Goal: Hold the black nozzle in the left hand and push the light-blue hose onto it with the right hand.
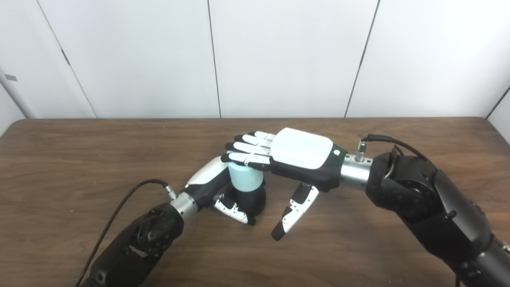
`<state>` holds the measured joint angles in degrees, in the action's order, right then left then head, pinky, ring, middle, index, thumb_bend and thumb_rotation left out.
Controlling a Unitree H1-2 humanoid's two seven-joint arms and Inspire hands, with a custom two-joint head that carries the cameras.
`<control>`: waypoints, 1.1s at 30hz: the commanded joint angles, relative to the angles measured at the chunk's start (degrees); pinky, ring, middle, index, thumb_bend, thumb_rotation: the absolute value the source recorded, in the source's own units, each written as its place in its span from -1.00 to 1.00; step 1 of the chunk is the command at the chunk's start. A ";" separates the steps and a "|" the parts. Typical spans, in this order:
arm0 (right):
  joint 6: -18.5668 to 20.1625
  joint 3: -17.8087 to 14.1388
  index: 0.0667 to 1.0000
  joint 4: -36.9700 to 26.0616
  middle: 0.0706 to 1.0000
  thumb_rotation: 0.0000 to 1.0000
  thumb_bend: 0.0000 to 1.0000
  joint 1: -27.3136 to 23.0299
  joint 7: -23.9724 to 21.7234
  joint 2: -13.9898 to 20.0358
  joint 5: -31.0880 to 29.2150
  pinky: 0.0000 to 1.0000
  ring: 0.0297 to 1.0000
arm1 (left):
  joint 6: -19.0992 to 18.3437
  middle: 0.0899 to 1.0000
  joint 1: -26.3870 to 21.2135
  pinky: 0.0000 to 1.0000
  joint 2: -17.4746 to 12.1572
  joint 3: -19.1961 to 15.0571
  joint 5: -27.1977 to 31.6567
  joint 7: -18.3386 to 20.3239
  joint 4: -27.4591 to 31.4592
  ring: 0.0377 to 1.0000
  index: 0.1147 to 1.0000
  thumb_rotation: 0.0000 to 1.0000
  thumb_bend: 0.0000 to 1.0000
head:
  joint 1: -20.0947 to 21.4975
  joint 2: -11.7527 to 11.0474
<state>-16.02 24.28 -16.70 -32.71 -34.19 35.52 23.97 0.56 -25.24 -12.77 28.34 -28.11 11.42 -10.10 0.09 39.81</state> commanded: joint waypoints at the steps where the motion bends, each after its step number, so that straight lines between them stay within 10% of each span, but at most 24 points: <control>1: -2.08 2.82 0.89 -0.19 0.97 0.30 0.41 1.03 -4.79 1.36 1.48 1.00 1.00 | -3.71 -0.18 2.49 1.00 -1.28 1.70 -1.62 4.81 -3.27 0.22 -0.13 -1.00 0.05 | -0.07 0.00; 16: 18.28 0.13 1.00 -4.22 1.00 0.46 0.41 3.60 -7.25 -1.16 3.27 1.00 0.98 | -3.90 -0.16 2.52 1.00 -1.33 1.76 -1.31 5.47 -2.87 0.22 -0.14 -1.00 0.05 | 0.00 0.26; 25: 18.72 -0.31 0.99 -5.45 1.00 0.40 0.37 2.92 -6.73 -0.95 2.32 0.94 0.89 | -3.76 -0.17 2.55 1.00 -1.31 1.70 -1.24 5.46 -3.03 0.22 -0.14 -1.00 0.05 | -0.14 0.27; 33: 15.89 -13.08 0.90 -5.88 0.91 -0.19 0.47 2.43 9.97 -10.58 -1.46 0.46 0.75 | -3.52 -0.17 2.47 1.00 -1.29 1.76 -1.27 5.38 -3.54 0.22 -0.13 -1.00 0.05 | 0.03 -0.14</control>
<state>-0.48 13.75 -21.17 -27.28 -28.01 26.26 24.06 0.44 -25.35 -12.87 28.15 -28.06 11.74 -10.12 0.09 39.55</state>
